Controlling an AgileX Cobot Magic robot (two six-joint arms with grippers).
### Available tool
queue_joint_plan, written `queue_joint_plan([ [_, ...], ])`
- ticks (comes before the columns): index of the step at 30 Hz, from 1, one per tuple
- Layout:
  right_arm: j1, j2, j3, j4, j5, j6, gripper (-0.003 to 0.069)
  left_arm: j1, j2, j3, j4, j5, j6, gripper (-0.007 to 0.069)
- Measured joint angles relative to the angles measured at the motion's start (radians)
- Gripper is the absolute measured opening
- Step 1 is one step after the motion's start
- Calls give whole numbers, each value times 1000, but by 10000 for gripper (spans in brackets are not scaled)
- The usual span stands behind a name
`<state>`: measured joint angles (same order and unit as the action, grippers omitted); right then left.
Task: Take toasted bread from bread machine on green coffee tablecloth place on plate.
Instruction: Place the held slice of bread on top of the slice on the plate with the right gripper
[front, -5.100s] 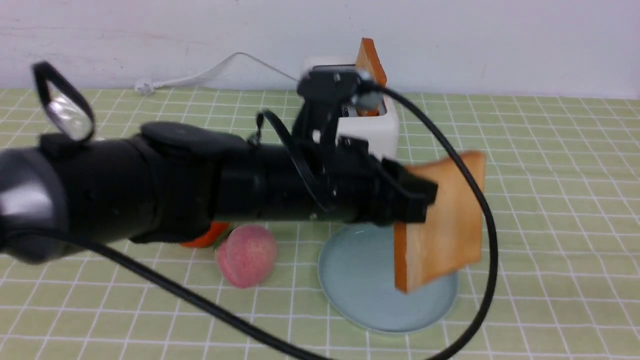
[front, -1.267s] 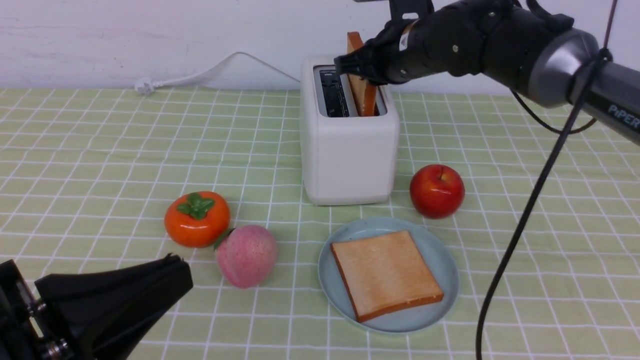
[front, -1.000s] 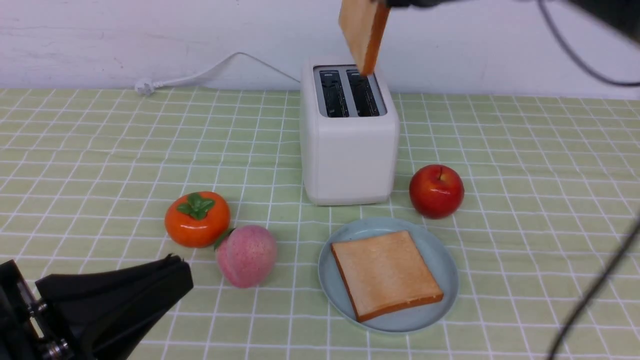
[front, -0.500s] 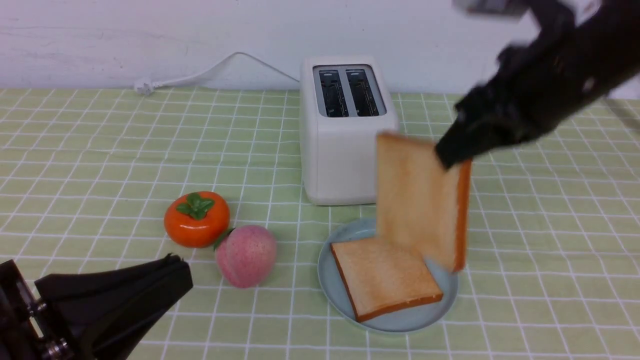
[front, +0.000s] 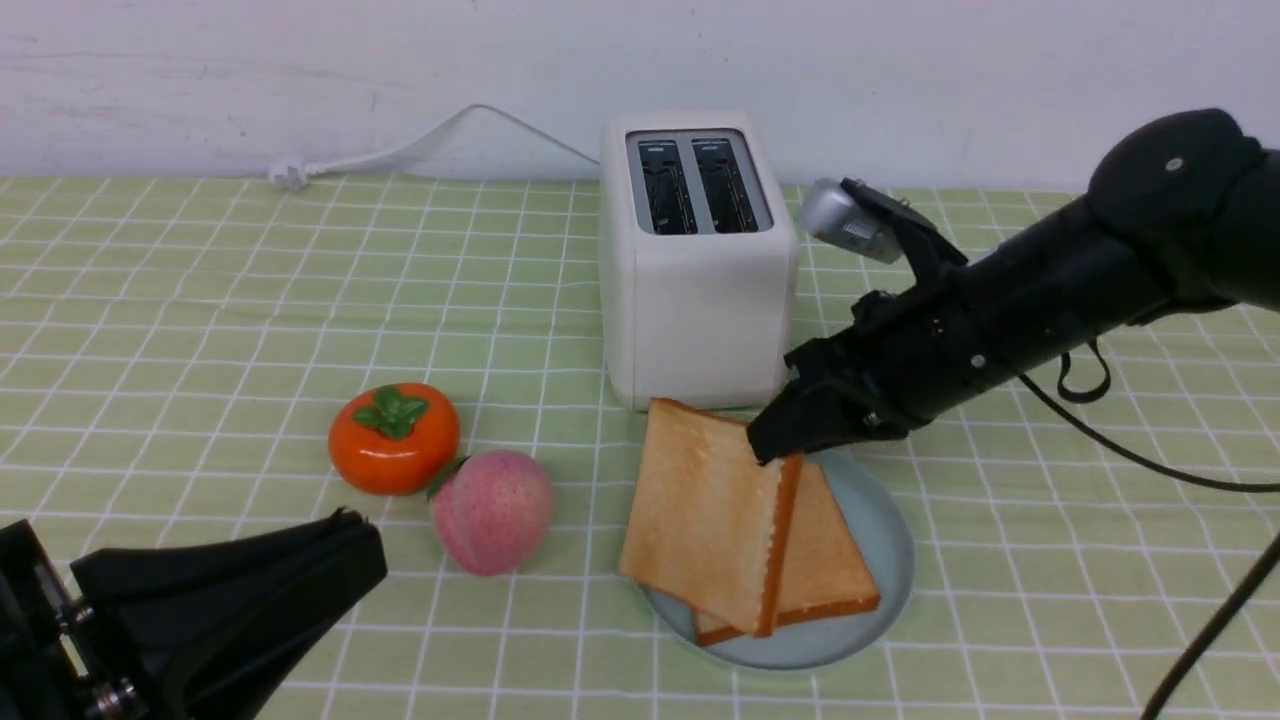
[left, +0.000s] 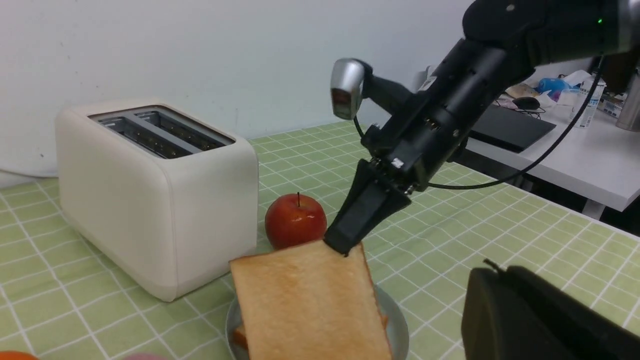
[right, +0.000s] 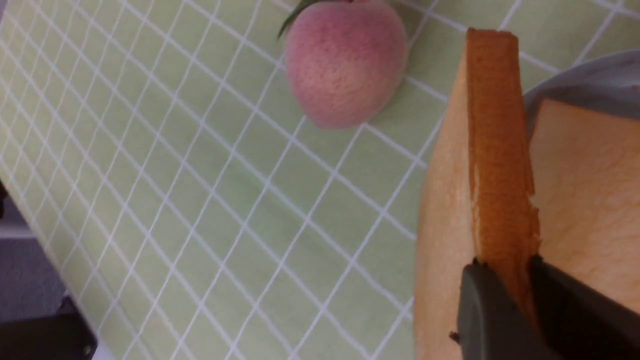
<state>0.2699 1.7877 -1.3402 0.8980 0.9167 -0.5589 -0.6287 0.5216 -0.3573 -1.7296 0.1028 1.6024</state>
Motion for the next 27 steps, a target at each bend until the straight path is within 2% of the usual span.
queue_joint_plan([
  [8, -38, 18, 0, -6, -49, 0, 88, 0, 0, 0, 0, 3, -1, -8],
  [13, -40, 18, 0, -8, -12, 54, 88, 0, 0, 0, 0, 5, -1, -6],
  [17, -40, 18, 0, -19, 30, 102, 120, 0, 0, 0, 0, 6, -1, -5],
  [23, -40, 18, 0, -122, 90, 210, 325, 0, 0, 0, 0, 16, -1, -2],
  [24, -40, 18, 0, -122, 91, 212, 332, 0, 0, 0, 0, 16, -1, -2],
  [27, -40, 18, -12, -205, 108, 258, 429, 0, 0, 0, 0, 20, -1, -2],
])
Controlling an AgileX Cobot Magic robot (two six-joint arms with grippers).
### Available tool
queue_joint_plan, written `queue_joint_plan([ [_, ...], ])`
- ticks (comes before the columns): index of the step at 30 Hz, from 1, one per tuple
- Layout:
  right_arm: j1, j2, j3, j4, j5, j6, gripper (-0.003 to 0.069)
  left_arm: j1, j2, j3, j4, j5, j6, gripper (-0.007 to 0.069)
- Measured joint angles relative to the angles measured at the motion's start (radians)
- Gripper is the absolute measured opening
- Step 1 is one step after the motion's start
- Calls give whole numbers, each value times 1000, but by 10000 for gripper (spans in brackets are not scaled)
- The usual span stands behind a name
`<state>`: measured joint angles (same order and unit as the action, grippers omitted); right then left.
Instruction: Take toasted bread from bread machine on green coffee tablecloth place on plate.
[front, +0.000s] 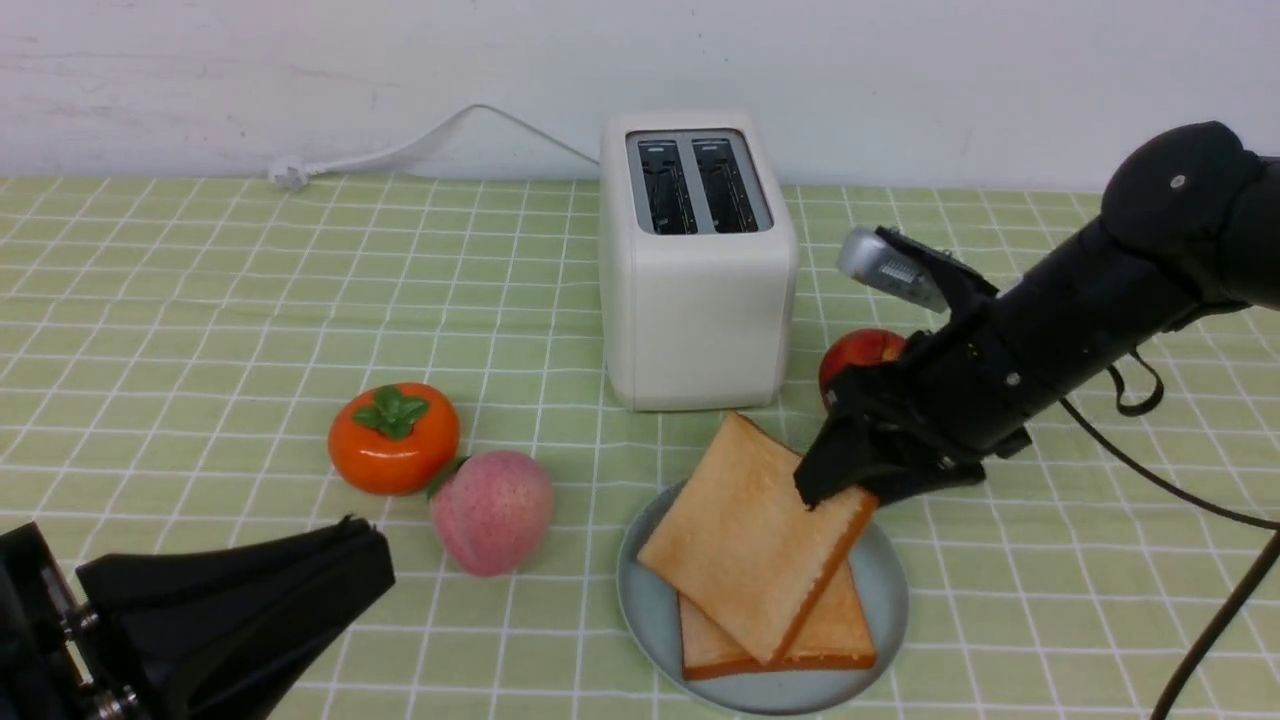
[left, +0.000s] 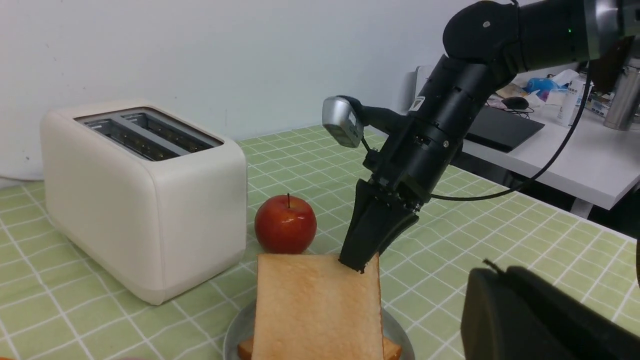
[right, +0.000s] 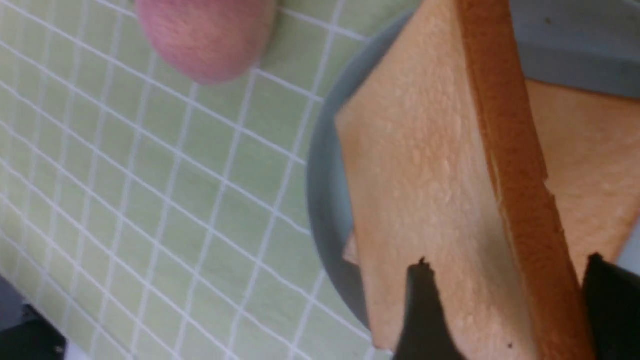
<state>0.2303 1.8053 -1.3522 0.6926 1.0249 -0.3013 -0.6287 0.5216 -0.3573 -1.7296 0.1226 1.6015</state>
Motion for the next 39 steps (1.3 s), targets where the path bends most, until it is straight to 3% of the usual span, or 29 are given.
queue_joint_plan([
  [4, 0, -18, -70, -112, 59, 81, 472, 0, 0, 0, 0, 0, 0, 0],
  [9, 0, -117, -160, -234, 167, 159, 435, 0, 0, 0, 1, -1, 0, 5],
  [11, 0, -185, -167, -272, 188, 170, 390, 0, -2, 0, 2, -1, 0, 5],
  [14, 0, -351, -130, -342, 200, 202, 254, 0, -36, 0, 3, -1, 0, 5],
  [15, 0, -373, -125, -345, 200, 208, 246, 0, -40, 0, 3, -1, 0, 5],
  [17, 0, -513, -39, -388, 205, 235, 146, 0, -101, 0, 3, -30, 0, 5],
  [20, 0, -665, 63, -415, 216, 270, 62, 0, -177, 0, 3, -111, -12, 5],
  [22, 0, -851, 182, -434, 227, 323, 1, 0, -256, 1, -4, -254, -61, 5],
  [27, 0, -1143, 392, -482, 223, 445, -7, 0, -320, 38, -17, -380, -100, 5],
  [31, 0, -1366, 557, -534, 160, 522, -6, 0, -322, 78, -20, -309, -101, 7],
  [35, 0, -1515, 676, -574, 47, 572, -4, 0, -322, 101, -20, -265, -104, 9],
  [39, 0, -1635, 820, -600, -201, 600, 0, 0, -322, 119, -20, -263, -105, 15],
])
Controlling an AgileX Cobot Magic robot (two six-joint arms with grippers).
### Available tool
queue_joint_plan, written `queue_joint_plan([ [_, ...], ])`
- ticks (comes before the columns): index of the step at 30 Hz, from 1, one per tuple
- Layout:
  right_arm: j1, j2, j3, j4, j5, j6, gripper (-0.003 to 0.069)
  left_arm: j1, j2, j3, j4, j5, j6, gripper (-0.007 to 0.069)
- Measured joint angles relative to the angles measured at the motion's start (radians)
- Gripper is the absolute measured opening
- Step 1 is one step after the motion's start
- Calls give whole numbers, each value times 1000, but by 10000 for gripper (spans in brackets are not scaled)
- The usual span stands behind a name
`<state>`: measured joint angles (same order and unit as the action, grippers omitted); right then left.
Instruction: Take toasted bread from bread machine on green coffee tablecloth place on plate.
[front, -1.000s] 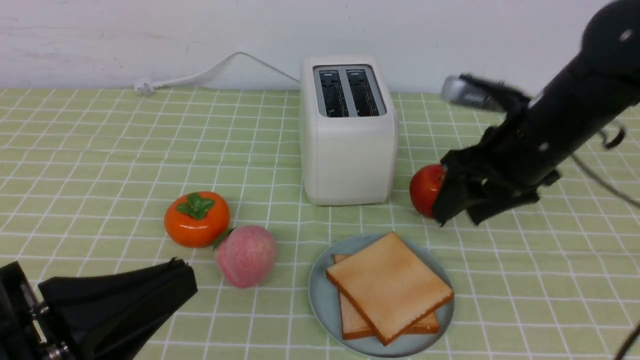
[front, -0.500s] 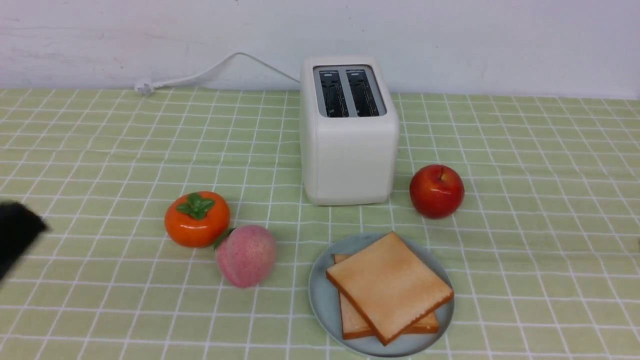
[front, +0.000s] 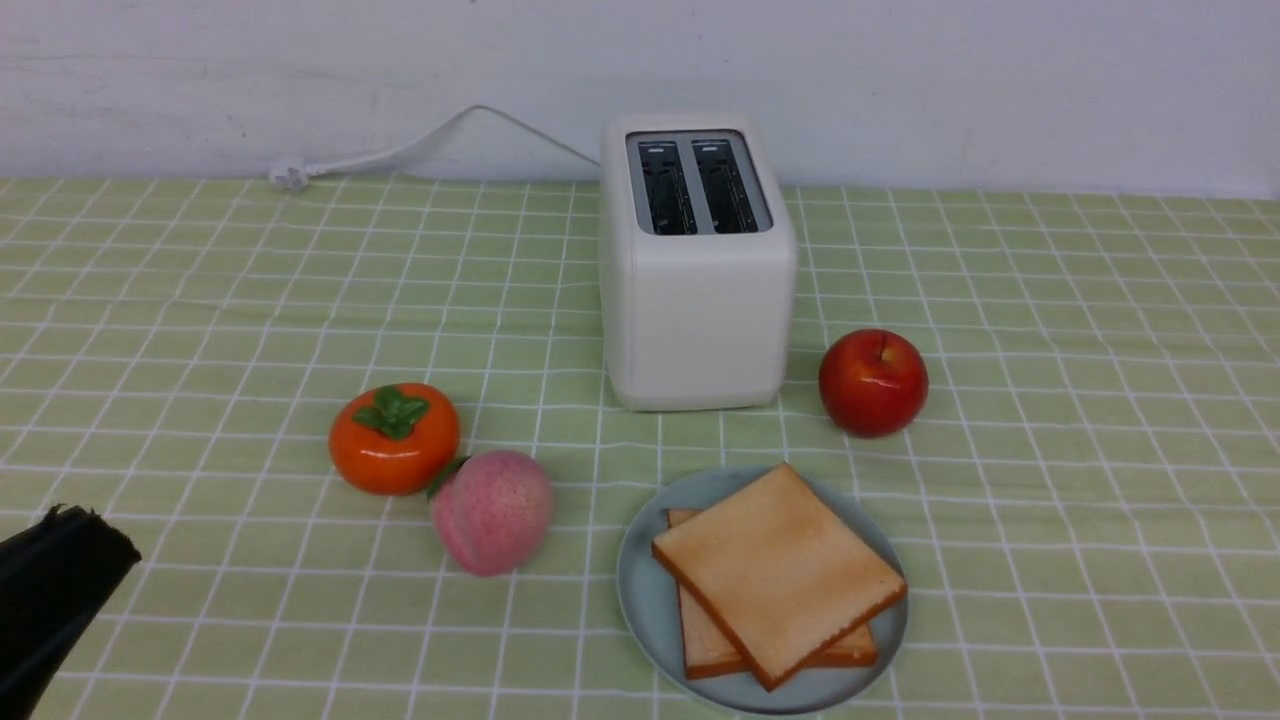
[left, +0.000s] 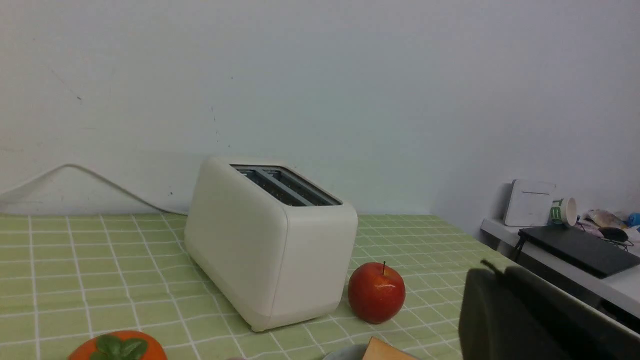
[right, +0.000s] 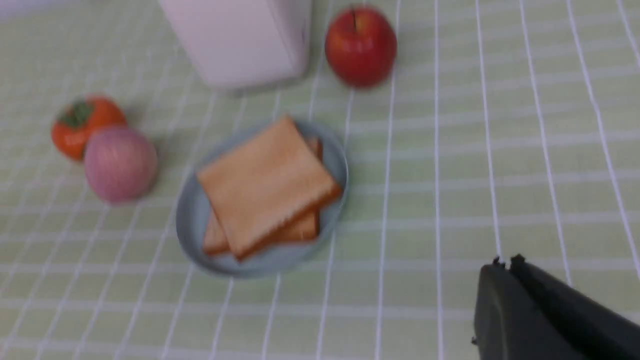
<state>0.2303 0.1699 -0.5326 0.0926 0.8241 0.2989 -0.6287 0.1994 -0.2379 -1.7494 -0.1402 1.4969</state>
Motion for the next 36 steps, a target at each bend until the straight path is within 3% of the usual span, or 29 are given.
queue_joint_plan([
  [6, 0, -19, 126, -2, -174, 1, 13, 0, 0, 0, 0, -1, 0, 17],
  [15, 0, -19, 240, -5, -196, 1, 21, 0, 0, 0, 0, -1, 0, 18],
  [18, 0, -19, 255, -57, -206, 1, 19, 0, 0, 0, 0, -1, 0, 18],
  [21, -46, -56, 302, -105, -273, -29, -16, 0, 0, 0, 0, -2, 0, 20],
  [28, -166, -172, 529, -108, -468, -145, -20, 0, 0, 0, 0, -6, 0, 29],
  [36, -168, -181, 551, -114, -441, -157, -20, 0, 0, 1, 0, -16, 0, 37],
])
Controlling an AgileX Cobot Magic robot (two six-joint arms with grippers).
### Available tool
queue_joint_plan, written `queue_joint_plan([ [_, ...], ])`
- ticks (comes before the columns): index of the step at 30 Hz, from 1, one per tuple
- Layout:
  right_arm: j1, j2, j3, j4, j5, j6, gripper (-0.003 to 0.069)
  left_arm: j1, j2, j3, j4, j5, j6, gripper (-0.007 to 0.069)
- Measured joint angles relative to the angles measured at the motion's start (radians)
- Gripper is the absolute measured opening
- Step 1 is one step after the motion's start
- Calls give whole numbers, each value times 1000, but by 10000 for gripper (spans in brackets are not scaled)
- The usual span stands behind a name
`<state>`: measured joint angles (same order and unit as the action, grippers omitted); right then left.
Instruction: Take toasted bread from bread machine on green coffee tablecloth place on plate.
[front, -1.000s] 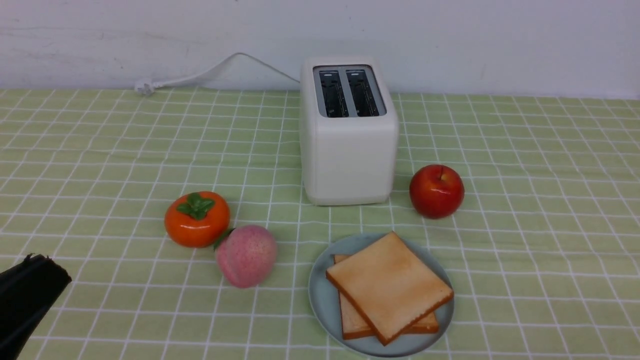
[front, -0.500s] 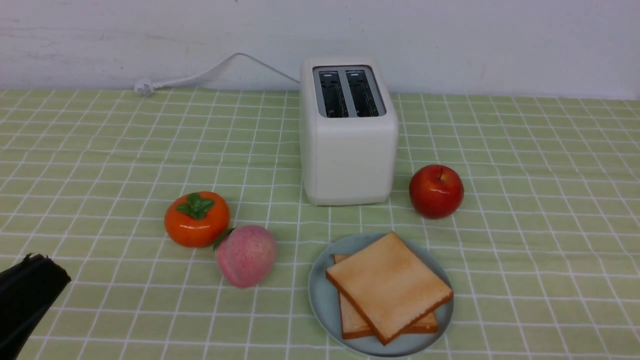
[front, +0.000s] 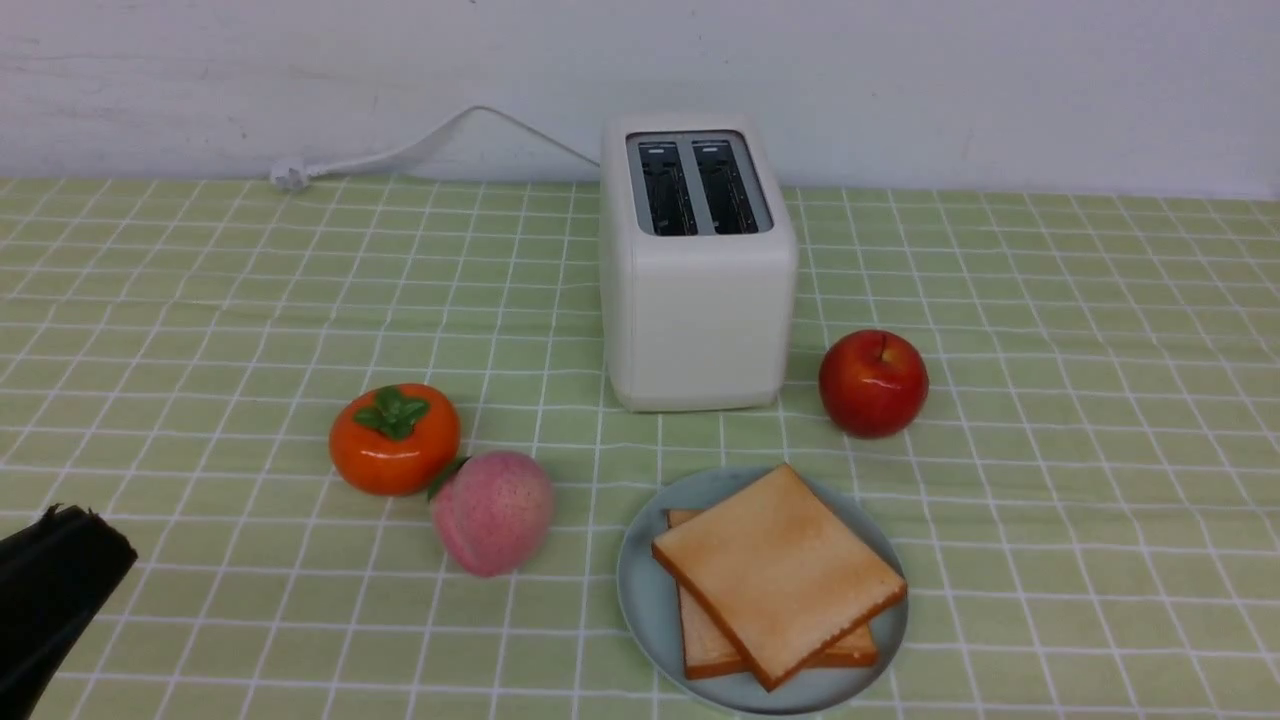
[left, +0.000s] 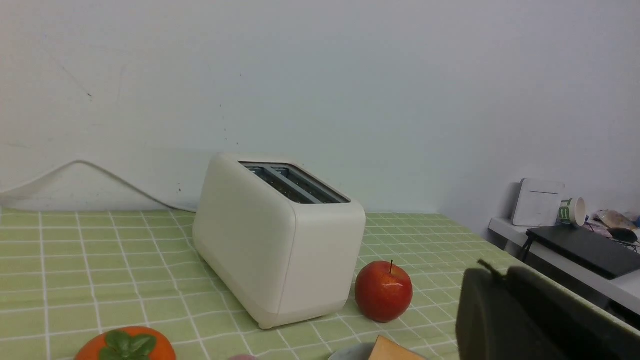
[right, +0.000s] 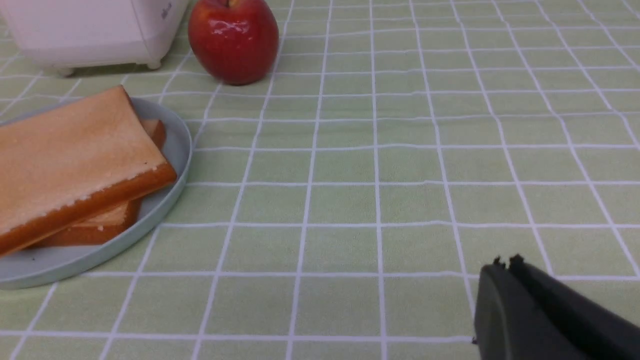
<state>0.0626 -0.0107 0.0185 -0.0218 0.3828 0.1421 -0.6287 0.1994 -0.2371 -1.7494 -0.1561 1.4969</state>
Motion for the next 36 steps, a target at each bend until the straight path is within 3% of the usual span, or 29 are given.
queue_joint_plan([
  [31, 0, 0, -1, 0, 0, -2, -3, 0, 0, 0, 0, 4, -10, 64],
  [35, 0, 0, -1, 0, 0, -2, -3, 0, 0, 0, 176, 59, -168, 52],
  [36, 0, 0, -1, 0, 0, -2, -3, 0, 0, 0, 309, 87, -283, 27],
])
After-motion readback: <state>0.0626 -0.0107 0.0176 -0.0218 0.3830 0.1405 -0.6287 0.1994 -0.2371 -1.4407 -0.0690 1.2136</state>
